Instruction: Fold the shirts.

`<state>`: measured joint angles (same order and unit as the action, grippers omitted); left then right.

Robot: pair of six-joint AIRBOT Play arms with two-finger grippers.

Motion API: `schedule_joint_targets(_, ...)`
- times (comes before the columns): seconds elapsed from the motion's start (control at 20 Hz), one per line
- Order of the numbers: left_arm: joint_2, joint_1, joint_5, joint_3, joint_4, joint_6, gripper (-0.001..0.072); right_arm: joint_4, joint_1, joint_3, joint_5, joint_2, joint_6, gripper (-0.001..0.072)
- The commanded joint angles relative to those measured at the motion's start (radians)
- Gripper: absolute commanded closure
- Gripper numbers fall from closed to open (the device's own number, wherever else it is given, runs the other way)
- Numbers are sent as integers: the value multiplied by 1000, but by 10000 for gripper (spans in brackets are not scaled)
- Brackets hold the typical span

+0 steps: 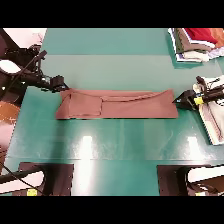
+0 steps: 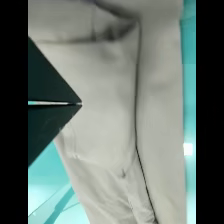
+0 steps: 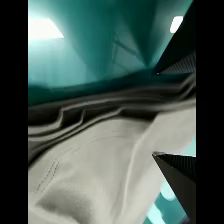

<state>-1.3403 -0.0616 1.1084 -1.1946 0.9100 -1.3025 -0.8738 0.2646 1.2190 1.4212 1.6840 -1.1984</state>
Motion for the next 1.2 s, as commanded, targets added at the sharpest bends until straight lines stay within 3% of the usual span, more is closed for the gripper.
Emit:
schedule_joint_targets(0.0, -4, 92, -76, -1, 3, -10, 679, -7, -54, -22, -43, 23, 23, 156)
schedule_joint_targets(0.05, -8, 120, -80, -1, 3, -10, 679, 0, -70, -22, -51, 23, 38, 157)
schedule_joint_targets(0.1, -18, 148, -80, -1, 3, -10, 679, 18, -81, -22, -51, 23, 61, 243)
schedule_joint_targets(0.15, -33, 178, -81, -1, 3, -10, 679, 20, -88, -22, -53, 22, 67, 403)
schedule_joint_targets(0.2, -52, 206, -85, -2, 1, -11, 680, 18, -98, -22, -53, 23, 70, 491)
schedule_joint_targets(0.25, -70, 230, -98, -2, -1, -24, 679, 18, -106, -22, -51, 22, 92, 624)
schedule_joint_targets(0.3, -92, 256, -106, -7, -5, -43, 679, 18, -106, -22, -48, 15, 100, 698)
schedule_joint_targets(0.6, -271, 414, -111, -194, -6, -60, 679, 71, -114, 17, -27, -181, 56, 700)
schedule_joint_targets(0.8, -399, 525, -116, -346, -32, -63, 679, 70, -193, 232, 84, -255, -55, 700)
schedule_joint_targets(1.15, -528, 676, -165, -414, -58, -79, 679, 70, -374, 522, 99, -257, -186, 700)
